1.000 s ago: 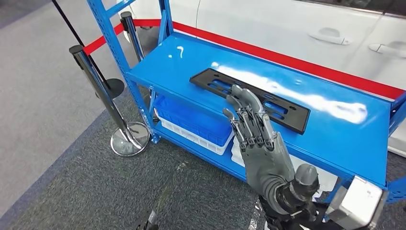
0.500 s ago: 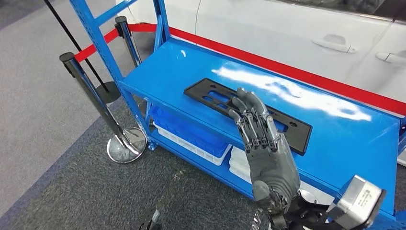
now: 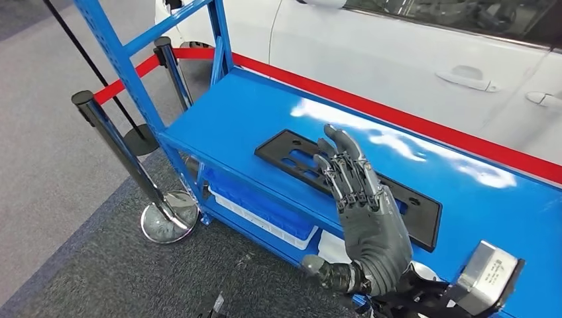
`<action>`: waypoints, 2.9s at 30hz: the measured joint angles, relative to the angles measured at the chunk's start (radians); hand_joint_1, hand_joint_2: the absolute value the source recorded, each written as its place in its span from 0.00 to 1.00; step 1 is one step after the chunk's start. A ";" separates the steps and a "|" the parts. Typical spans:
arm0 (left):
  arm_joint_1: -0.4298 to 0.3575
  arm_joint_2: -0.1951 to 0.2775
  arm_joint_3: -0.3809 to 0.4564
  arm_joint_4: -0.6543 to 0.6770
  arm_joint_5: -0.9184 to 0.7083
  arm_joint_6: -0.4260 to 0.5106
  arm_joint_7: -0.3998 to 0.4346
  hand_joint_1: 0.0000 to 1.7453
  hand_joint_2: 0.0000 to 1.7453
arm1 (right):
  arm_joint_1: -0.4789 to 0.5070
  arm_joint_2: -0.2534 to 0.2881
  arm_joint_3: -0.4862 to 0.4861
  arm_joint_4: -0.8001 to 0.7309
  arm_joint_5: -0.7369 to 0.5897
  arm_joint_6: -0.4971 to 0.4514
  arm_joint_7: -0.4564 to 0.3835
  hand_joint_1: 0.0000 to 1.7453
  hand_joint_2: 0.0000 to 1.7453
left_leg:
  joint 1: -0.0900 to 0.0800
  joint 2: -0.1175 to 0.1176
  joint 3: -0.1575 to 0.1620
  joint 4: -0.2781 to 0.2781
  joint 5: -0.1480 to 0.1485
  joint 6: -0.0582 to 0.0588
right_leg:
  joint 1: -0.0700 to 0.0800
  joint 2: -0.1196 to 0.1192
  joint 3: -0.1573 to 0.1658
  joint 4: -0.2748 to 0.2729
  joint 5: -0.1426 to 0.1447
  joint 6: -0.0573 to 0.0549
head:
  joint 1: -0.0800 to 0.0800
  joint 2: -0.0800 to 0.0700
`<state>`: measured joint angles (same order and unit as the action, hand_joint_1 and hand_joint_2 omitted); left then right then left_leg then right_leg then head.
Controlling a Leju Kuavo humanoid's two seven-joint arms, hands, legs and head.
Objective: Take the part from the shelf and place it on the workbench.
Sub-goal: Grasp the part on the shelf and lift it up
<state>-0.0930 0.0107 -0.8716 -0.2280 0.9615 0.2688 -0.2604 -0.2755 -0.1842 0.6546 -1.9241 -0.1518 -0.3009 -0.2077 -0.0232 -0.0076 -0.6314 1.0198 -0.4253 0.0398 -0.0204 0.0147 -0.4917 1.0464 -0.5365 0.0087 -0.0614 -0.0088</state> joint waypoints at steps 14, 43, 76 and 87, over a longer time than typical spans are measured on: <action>-0.009 0.001 -0.009 0.003 -0.004 0.010 -0.010 0.00 0.00 | 0.009 -0.008 0.001 0.017 0.065 -0.038 0.035 0.00 1.00 | -0.002 -0.012 0.134 0.002 -0.114 0.005 | 0.028 -0.003 -0.176 0.005 0.126 -0.026 | -0.003 0.000; -0.015 0.002 -0.030 0.003 -0.017 -0.001 -0.012 0.00 0.00 | 0.011 -0.012 0.025 0.034 0.187 -0.062 0.099 0.00 1.00 | 0.012 0.001 -0.048 0.007 0.051 -0.003 | 0.015 -0.010 -0.015 0.002 -0.010 -0.010 | -0.006 0.000; -0.193 -0.068 -0.068 0.002 -0.030 0.172 0.249 0.00 0.00 | -0.165 0.098 0.163 0.226 0.208 0.078 0.137 0.00 1.00 | 0.019 -0.003 0.059 0.010 -0.064 -0.025 | 0.001 -0.022 -0.128 0.015 0.076 0.000 | 0.000 0.000; -0.386 -0.130 -0.068 -0.001 0.040 0.207 0.360 0.00 0.00 | -0.427 0.384 0.342 0.705 0.209 0.093 0.158 0.00 1.00 | 0.020 0.000 -0.031 0.133 -0.061 -0.034 | 0.012 -0.017 -0.136 0.009 0.093 -0.032 | -0.003 0.000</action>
<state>-0.4788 -0.1191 -0.9392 -0.2289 1.0012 0.4755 0.1001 -0.7027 0.2001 0.9961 -1.2192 0.0575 -0.2084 -0.0502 -0.0031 -0.0078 -0.6620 1.1527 -0.4863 0.0054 -0.0080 -0.0018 -0.6279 1.0549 -0.4439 -0.0233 -0.0641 -0.0088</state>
